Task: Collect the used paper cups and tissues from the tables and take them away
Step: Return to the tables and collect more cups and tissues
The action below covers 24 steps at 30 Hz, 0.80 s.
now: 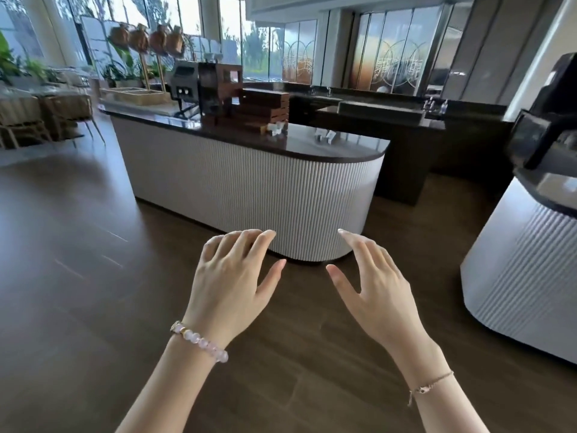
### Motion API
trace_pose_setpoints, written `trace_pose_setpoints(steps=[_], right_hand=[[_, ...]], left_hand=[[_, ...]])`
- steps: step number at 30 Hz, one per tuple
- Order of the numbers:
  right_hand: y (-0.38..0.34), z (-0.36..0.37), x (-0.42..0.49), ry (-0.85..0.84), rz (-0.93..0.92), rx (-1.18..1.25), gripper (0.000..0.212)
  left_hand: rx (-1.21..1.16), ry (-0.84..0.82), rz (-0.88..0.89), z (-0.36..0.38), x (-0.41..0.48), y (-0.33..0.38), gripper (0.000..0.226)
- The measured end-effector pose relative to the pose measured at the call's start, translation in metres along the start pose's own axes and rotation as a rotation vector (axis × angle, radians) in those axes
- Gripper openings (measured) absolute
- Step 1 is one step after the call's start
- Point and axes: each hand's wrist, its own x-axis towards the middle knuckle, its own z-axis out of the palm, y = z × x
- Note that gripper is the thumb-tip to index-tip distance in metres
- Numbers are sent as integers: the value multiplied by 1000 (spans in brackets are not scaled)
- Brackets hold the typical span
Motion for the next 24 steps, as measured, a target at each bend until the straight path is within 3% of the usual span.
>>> trace_pose_setpoints(steps=[9,24], right_hand=[[7,88,147,-44,-94,58,56],[-34,287,321,-217,-347,244,57]], left_hand=[[62,46,-84,66,101,-91,44],[308,-58,-396,157,152,-262,45]])
